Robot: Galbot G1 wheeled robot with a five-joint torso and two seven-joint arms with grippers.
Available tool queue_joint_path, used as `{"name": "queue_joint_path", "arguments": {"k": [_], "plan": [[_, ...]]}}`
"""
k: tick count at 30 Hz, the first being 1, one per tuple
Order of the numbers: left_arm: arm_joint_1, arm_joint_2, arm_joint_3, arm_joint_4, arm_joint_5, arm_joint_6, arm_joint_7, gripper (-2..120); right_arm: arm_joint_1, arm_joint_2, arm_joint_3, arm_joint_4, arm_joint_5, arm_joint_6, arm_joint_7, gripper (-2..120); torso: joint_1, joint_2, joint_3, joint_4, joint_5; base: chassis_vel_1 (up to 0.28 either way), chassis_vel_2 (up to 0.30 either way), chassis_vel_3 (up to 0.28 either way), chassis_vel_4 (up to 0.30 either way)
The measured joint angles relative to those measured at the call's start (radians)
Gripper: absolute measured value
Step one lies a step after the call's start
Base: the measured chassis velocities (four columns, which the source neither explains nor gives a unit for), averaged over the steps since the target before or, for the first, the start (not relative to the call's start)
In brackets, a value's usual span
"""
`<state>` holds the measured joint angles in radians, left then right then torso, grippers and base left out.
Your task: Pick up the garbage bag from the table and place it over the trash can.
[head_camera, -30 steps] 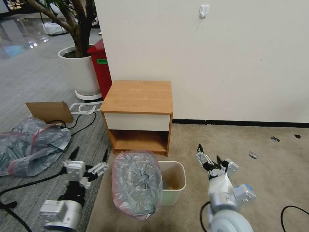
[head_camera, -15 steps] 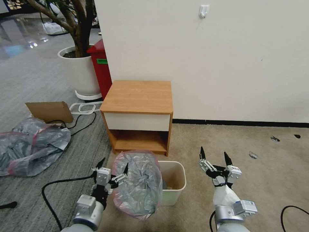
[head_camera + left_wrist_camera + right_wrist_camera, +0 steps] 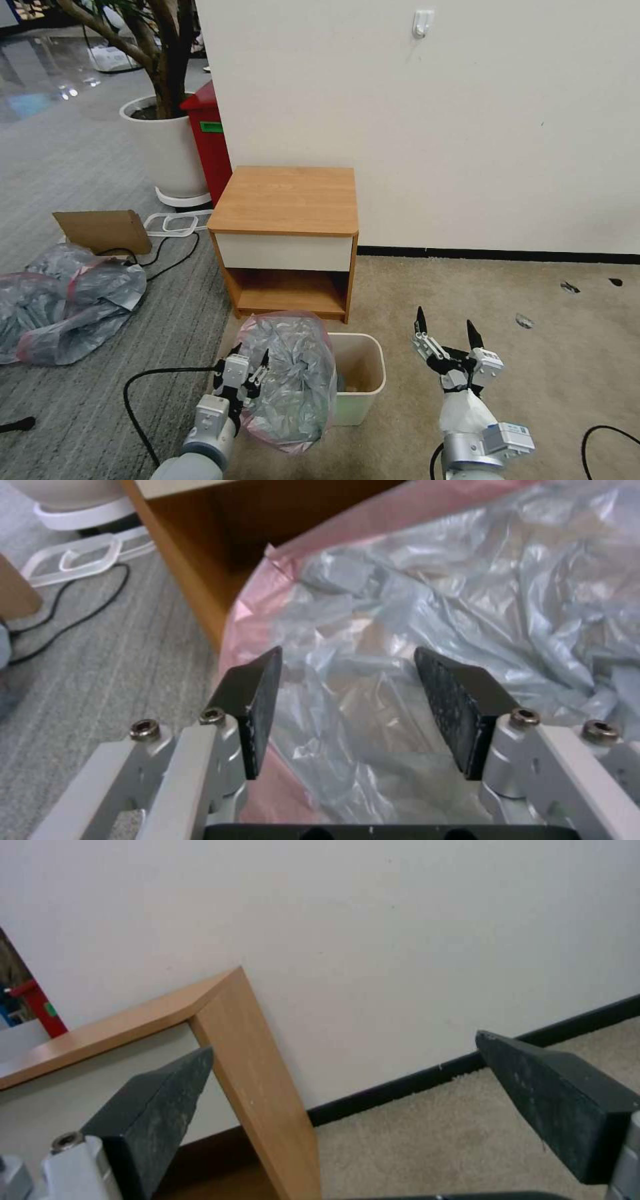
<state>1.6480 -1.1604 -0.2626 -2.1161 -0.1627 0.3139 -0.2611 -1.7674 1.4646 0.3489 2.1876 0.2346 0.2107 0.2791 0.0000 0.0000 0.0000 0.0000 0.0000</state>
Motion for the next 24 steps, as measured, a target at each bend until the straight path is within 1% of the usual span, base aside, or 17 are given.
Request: {"name": "queue_joint_path", "arguments": {"k": [8, 13, 16, 21, 24], "plan": [[-0.019, -0.002, 0.028, 0.016, 0.000, 0.000, -0.004, 53, -0.011, 0.008, -0.002, 0.004, -0.014, 0.001, 0.003, 100, 0.000, 0.000, 0.000, 0.0000, 0.0000, 0.000, 0.000, 0.000, 0.000], [-0.032, -0.005, 0.040, 0.020, -0.006, 0.020, -0.017, 53, -0.014, 0.014, -0.008, 0.003, -0.020, 0.003, 0.004, 100, 0.000, 0.000, 0.000, 0.0000, 0.0000, 0.000, 0.000, 0.000, 0.000], [-0.048, -0.006, 0.053, 0.027, -0.029, 0.036, -0.034, 52, -0.019, 0.018, -0.013, 0.002, -0.025, 0.009, 0.004, 100, 0.000, 0.000, 0.000, 0.0001, 0.0000, 0.000, 0.000, 0.000, 0.000], [-0.074, -0.002, 0.069, 0.032, -0.073, 0.072, -0.055, 47, -0.037, 0.019, -0.024, -0.005, -0.034, 0.026, 0.005, 100, 0.000, 0.000, 0.000, 0.0000, 0.0000, 0.000, 0.000, 0.000, 0.000], [-0.096, 0.002, 0.076, 0.021, -0.108, 0.130, -0.072, 46, -0.042, 0.021, -0.027, -0.017, -0.039, 0.036, 0.005, 100, 0.000, 0.000, 0.000, 0.0000, 0.0000, 0.000, 0.000, 0.000, 0.000]]}}
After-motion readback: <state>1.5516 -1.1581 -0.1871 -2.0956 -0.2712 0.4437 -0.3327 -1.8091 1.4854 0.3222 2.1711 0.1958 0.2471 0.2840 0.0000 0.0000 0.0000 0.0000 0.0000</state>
